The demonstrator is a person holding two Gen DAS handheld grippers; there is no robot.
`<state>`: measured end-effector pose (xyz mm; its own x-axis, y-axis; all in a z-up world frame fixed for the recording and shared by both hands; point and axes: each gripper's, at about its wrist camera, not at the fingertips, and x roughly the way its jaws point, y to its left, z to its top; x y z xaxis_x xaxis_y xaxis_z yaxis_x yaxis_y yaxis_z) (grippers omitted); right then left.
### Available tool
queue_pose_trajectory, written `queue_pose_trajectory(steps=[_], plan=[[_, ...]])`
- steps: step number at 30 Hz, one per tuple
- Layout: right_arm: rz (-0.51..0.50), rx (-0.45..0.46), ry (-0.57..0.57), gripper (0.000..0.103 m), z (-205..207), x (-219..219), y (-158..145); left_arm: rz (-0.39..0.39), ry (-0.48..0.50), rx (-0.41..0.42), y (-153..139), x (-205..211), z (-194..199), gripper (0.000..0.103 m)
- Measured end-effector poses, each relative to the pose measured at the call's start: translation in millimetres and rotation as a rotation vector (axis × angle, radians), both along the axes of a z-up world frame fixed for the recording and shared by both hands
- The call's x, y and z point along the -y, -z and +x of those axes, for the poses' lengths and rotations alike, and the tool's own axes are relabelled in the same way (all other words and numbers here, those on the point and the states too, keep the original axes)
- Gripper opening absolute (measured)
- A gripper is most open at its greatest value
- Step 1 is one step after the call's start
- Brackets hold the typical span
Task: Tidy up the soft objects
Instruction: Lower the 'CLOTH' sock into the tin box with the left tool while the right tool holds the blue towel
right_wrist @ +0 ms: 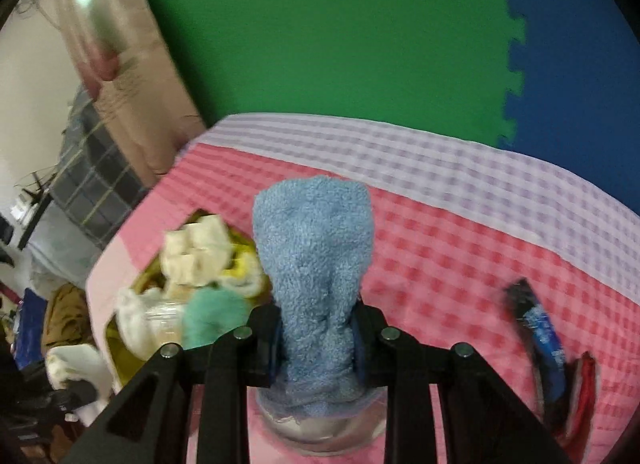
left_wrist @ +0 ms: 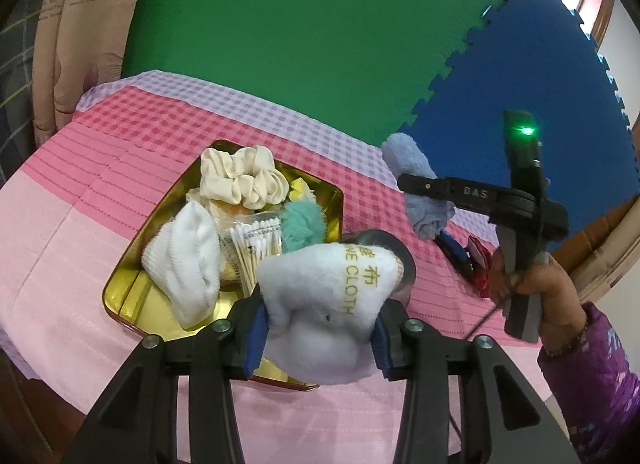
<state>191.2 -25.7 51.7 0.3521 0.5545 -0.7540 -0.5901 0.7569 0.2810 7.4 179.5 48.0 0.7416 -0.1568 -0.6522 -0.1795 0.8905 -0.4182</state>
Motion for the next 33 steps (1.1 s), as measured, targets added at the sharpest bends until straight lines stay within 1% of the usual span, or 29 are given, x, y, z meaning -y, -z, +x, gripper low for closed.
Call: queue_pose_trajectory(steps=[2, 4, 5, 8, 12, 17, 20, 25, 29, 33], plan=[[0.03, -0.002, -0.03, 0.026, -15.2, -8.9, -5.1, -0.003, -0.005, -0.002, -0.3, -2.5, -1.0, 0.04], [0.053, 0.0, -0.052, 0.026, -28.5, -19.4, -0.3, -0.002, -0.013, 0.0, -0.6, -4.8, -2.0, 0.04], [0.067, 0.0, -0.064, 0.026, -37.7, -21.8, -2.4, 0.0, -0.016, 0.001, -0.6, -5.4, -2.1, 0.04], [0.103, 0.007, -0.089, 0.026, -66.5, -25.4, -4.9, 0.021, -0.022, -0.001, -0.2, -5.5, -2.8, 0.04], [0.129, 0.015, -0.094, 0.026, -103.5, -17.6, -4.8, 0.019, -0.021, -0.01, 3.9, -6.2, -2.5, 0.04], [0.142, 0.077, -0.058, 0.026, -143.0, 3.7, -5.3, 0.025, -0.015, -0.022, 9.9, -5.2, -0.9, 0.04], [0.159, 0.082, -0.03, 0.026, -157.8, 17.3, -3.8, 0.031, -0.025, -0.032, 14.1, -6.8, 0.2, 0.04], [0.169, 0.062, -0.021, 0.026, -168.5, 30.7, 2.8, 0.122, -0.061, -0.037, 16.4, -8.8, 0.2, 0.04], [0.167, 0.057, -0.026, 0.026, -178.4, 35.4, 10.0, 0.134, -0.084, -0.045, 21.3, -17.2, -0.3, 0.04], [0.167, 0.032, -0.025, 0.026, -178.7, 38.1, 18.6, 0.136, -0.093, -0.062, 31.6, -21.9, 2.3, 0.04]])
